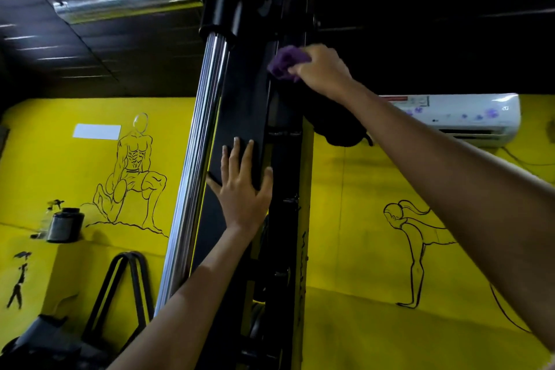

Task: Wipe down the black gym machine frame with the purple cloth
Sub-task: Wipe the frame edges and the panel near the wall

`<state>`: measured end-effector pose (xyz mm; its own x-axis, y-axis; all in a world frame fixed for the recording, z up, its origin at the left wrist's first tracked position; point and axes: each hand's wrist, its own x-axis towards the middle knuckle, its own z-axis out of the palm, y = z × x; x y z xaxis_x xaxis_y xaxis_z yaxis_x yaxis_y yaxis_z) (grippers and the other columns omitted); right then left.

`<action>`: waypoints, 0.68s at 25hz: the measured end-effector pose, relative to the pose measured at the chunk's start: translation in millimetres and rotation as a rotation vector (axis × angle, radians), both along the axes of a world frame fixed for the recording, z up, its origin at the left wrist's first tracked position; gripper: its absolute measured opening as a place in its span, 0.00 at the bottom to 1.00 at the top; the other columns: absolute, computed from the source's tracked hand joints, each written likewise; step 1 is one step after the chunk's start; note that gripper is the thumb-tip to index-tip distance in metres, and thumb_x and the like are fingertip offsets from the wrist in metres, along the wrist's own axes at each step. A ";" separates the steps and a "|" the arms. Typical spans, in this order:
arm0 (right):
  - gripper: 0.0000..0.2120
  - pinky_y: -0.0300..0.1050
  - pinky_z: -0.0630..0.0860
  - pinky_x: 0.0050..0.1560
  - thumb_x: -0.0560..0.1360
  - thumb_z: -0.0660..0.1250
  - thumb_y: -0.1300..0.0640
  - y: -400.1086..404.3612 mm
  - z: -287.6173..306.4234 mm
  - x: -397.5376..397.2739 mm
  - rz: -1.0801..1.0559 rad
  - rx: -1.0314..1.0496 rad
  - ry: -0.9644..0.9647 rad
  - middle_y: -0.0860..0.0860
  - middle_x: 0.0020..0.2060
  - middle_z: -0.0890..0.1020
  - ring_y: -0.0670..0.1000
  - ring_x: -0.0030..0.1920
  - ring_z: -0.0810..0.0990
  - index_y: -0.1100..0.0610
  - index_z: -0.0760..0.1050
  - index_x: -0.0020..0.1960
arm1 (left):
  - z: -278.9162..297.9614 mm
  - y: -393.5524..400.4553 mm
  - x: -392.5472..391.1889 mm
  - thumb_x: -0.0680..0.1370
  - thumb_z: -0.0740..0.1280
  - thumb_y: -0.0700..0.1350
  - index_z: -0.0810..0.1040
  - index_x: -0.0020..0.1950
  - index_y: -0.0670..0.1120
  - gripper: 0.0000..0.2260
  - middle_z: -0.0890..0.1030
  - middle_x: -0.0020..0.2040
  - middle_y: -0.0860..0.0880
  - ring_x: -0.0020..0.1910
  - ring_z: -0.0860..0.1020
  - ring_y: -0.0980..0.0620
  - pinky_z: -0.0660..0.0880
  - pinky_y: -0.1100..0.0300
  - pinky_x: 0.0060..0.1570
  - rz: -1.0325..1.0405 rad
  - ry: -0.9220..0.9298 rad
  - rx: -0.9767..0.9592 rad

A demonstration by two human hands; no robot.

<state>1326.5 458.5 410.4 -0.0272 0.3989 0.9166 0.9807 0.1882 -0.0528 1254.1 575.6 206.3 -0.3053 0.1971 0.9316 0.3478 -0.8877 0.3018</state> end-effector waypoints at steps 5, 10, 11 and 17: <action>0.12 0.43 0.69 0.46 0.78 0.60 0.51 22.1 26.6 -26.9 -0.151 0.430 0.074 0.50 0.55 0.77 0.54 0.55 0.76 0.50 0.77 0.58 | -2.1 12.3 5.5 0.77 0.55 0.56 0.65 0.74 0.48 0.26 0.63 0.75 0.47 0.75 0.58 0.46 0.42 0.38 0.65 0.206 0.053 0.018; 0.17 0.48 0.70 0.57 0.79 0.57 0.52 46.7 49.3 -28.8 -0.284 0.208 0.121 0.55 0.63 0.75 0.59 0.62 0.74 0.57 0.70 0.64 | -4.5 17.3 8.9 0.79 0.56 0.53 0.67 0.73 0.46 0.24 0.65 0.74 0.45 0.74 0.61 0.43 0.47 0.37 0.64 0.285 0.062 0.045; 0.18 0.47 0.70 0.56 0.79 0.57 0.52 45.6 53.6 -25.7 -0.265 0.165 0.104 0.56 0.64 0.74 0.59 0.63 0.73 0.58 0.69 0.65 | -4.1 17.3 9.3 0.79 0.56 0.53 0.66 0.73 0.45 0.24 0.65 0.74 0.44 0.74 0.62 0.43 0.48 0.38 0.64 0.295 0.059 0.051; 0.18 0.44 0.70 0.51 0.75 0.68 0.50 17.6 51.4 -9.0 -0.300 -0.179 -0.200 0.56 0.54 0.78 0.55 0.55 0.77 0.60 0.76 0.60 | -3.7 15.7 7.2 0.79 0.55 0.53 0.66 0.74 0.45 0.24 0.65 0.74 0.44 0.74 0.61 0.42 0.49 0.36 0.65 0.274 0.064 0.037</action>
